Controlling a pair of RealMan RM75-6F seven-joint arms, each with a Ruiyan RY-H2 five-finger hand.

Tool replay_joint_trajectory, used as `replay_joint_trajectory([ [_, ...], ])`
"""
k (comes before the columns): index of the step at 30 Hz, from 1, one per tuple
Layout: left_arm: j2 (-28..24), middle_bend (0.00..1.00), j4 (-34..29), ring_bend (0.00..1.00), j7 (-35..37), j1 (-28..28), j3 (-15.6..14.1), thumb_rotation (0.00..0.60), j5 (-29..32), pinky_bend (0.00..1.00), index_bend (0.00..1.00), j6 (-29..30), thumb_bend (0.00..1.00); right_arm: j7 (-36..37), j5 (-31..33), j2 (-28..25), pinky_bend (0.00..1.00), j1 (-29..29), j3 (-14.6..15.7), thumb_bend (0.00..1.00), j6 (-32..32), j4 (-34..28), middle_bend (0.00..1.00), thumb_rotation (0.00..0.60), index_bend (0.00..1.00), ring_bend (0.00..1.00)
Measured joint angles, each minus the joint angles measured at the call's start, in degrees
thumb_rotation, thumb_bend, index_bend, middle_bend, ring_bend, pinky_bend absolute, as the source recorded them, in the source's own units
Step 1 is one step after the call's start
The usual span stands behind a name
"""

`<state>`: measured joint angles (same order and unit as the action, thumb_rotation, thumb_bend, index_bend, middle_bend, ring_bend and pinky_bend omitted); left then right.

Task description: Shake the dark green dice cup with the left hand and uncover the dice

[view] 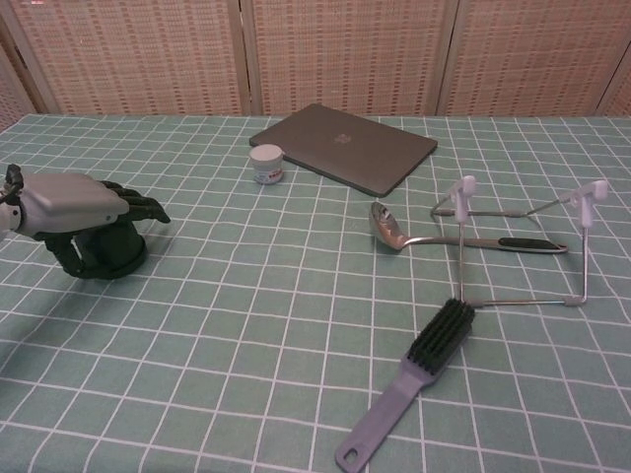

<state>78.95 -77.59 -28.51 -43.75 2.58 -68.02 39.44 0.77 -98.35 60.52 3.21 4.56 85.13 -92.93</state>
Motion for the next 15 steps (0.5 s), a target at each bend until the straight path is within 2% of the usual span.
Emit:
replay_joint_trajectory([
  [8,-2.0,0.00,-2.6,0.00,2.9,0.0,-0.2,0.600,-0.2,0.08,0.00,0.9,0.34,0.2,-0.3,-0.1,0.07,-0.1,0.2,0.21,0.3,-0.1,0.00,0.600,0.00,0.00],
  [15,-4.5,0.03,-3.9,0.01,4.8,0.7,0.1,0.600,-1.0,0.14,0.01,4.0,0.33,0.6,-1.0,-0.5,0.07,-0.2,0.6,0.21,0.5,-0.4,0.00,0.600,0.00,0.00],
])
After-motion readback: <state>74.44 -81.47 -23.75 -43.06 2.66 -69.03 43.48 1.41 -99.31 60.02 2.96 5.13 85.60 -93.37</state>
